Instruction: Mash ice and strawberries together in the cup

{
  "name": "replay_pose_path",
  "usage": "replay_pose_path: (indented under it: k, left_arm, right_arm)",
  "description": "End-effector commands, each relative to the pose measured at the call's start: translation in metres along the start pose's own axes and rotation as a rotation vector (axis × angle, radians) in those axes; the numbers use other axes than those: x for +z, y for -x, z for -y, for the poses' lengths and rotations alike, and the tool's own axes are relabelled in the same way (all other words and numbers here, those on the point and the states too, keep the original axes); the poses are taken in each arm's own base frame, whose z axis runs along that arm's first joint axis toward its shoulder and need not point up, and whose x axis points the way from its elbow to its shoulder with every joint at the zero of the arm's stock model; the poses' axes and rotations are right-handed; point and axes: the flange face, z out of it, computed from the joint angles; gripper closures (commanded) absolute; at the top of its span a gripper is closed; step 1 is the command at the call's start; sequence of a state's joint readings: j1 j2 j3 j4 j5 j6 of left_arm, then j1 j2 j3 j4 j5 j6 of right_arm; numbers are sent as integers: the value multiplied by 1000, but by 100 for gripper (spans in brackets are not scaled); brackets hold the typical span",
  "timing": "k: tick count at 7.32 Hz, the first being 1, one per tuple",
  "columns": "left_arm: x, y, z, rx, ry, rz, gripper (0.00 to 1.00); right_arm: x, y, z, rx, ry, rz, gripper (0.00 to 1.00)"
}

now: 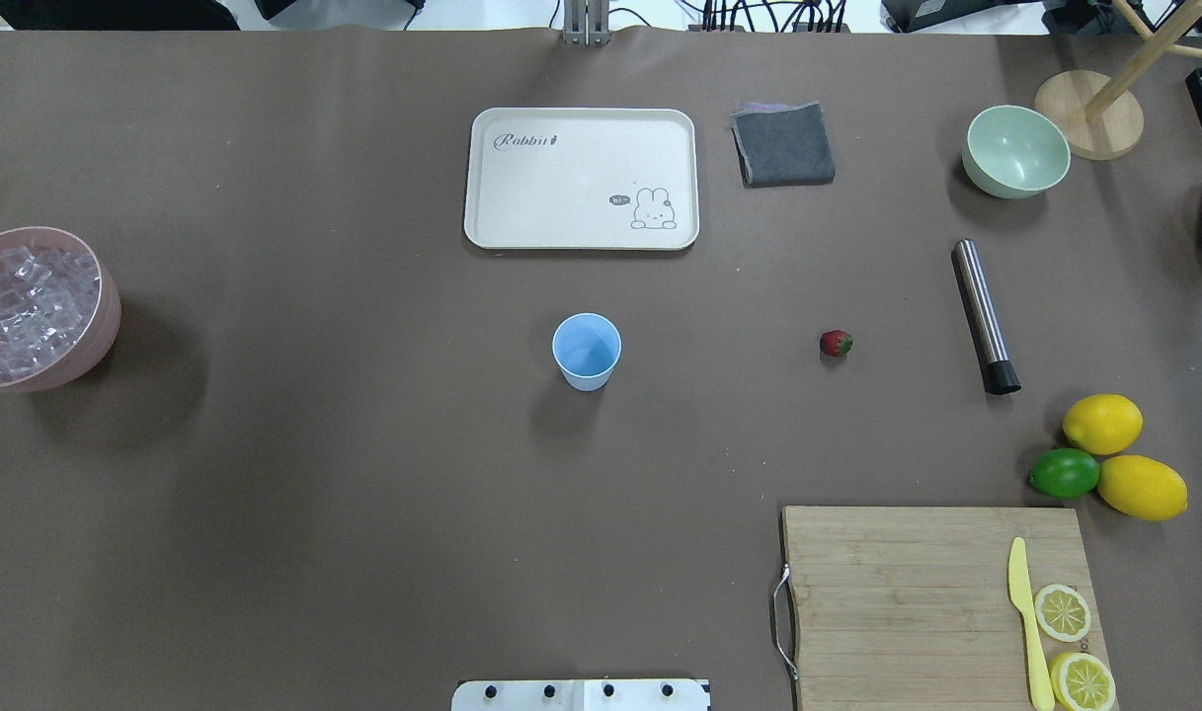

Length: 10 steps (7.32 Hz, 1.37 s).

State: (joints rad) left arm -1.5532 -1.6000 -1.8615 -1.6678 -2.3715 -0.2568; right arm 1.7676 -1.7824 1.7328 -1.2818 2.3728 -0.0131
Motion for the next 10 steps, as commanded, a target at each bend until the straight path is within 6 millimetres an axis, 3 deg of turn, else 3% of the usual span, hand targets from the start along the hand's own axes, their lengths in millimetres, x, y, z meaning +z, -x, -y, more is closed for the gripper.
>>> replay_pose_path:
  k: [1,4,5,7,10]
  left_arm:
    - [5,16,-34,15,34,6,3]
    - [18,29,-49,-15,69,9,3]
    - [14,27,-62,-16,71,-11,3]
    - [12,25,-62,-23,67,-7,3]
    - [13,33,-70,-34,73,4,3]
  right_arm:
    - [24,19,12,-55,48,-35,0]
    - [41,39,14,-83,99,-9,0]
    - [42,45,22,-73,120,2,0]
    - [42,61,33,-75,144,67,0]
    - [39,72,25,-92,145,100,0]
